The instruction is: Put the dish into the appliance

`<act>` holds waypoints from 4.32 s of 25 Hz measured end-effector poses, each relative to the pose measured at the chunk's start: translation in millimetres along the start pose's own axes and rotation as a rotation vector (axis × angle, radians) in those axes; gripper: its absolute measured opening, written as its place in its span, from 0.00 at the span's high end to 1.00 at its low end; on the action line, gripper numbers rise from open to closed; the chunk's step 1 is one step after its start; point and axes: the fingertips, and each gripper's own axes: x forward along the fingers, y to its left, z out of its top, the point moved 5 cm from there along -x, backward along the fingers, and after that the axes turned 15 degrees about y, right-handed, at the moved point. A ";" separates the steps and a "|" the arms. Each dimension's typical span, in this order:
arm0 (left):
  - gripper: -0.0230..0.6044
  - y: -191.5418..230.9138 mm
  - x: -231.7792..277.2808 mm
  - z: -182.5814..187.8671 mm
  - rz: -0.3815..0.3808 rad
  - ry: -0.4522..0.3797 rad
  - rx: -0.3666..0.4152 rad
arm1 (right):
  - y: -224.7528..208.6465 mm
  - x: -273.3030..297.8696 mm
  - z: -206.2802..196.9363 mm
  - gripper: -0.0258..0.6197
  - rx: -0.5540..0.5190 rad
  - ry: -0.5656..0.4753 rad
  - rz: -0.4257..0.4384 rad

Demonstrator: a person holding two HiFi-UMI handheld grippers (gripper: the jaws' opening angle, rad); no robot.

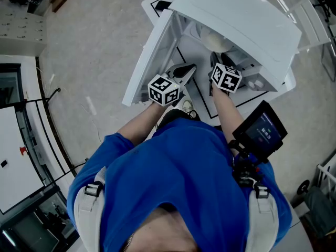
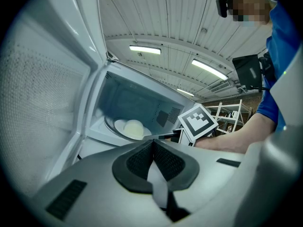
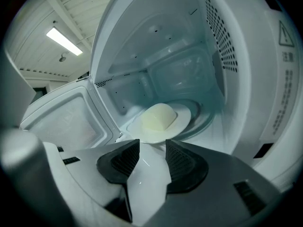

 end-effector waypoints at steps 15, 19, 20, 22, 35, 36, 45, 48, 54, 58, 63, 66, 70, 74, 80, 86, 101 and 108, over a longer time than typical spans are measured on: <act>0.95 1.5 0.3 3.8 -0.004 0.003 0.003 | 1.2 -0.3 16.1 0.69 -0.084 0.001 -0.053; 0.95 1.5 -0.1 5.2 -0.002 0.002 0.003 | 2.9 -0.4 17.8 0.69 -0.096 0.004 -0.059; 0.95 1.5 0.2 5.5 -0.002 0.002 0.004 | 3.3 -0.3 18.0 0.69 -0.098 0.005 -0.060; 0.95 1.4 0.8 5.8 -0.003 0.001 0.005 | 3.6 -0.1 18.0 0.69 -0.100 0.007 -0.062; 0.95 1.5 1.5 6.8 -0.001 -0.001 0.007 | 2.9 -0.4 21.3 0.69 -0.169 0.014 -0.119; 0.95 1.5 1.3 7.1 0.000 -0.001 0.008 | 3.8 -0.9 22.8 0.69 -0.178 0.010 -0.123; 0.95 0.1 2.1 9.3 -0.001 -0.002 0.012 | 2.6 2.8 30.8 0.69 -0.224 0.026 -0.155; 0.95 0.0 2.0 10.1 -0.001 -0.003 0.014 | 1.6 4.0 33.0 0.69 -0.230 0.031 -0.160; 0.95 2.2 2.6 11.6 -0.001 -0.005 0.017 | -0.2 4.1 34.9 0.69 -0.229 0.030 -0.163; 0.95 4.7 6.0 12.3 -0.002 -0.003 0.018 | -2.0 2.4 39.2 0.69 -0.227 0.009 -0.161; 0.95 1.2 9.2 12.2 -0.017 0.004 0.024 | 1.7 -7.0 40.0 0.69 -0.224 -0.023 -0.142; 0.95 -1.6 8.4 11.9 -0.028 0.004 0.029 | 4.6 -13.9 36.4 0.69 -0.209 -0.039 -0.123; 0.95 -8.0 2.3 7.2 -0.046 0.009 0.035 | 11.3 -28.3 24.6 0.69 -0.182 -0.065 -0.090; 0.95 -19.2 -20.6 1.0 -0.063 0.003 0.037 | 33.9 -53.9 4.5 0.69 -0.149 -0.093 -0.053; 0.95 -13.6 -4.3 4.5 -0.080 -0.009 0.020 | 31.7 -61.9 -2.8 0.85 -0.138 -0.120 -0.013; 0.95 -4.2 -0.7 -3.8 -0.060 -0.024 0.010 | 35.5 -60.9 -18.1 0.96 -0.154 -0.124 0.034; 0.95 -96.9 -47.0 -35.7 0.030 -0.103 -0.021 | 27.3 -178.5 -93.6 0.96 -0.153 -0.159 0.169; 0.95 -132.5 -68.5 -54.3 0.049 -0.140 -0.038 | 24.6 -220.1 -125.8 0.96 -0.151 -0.173 0.210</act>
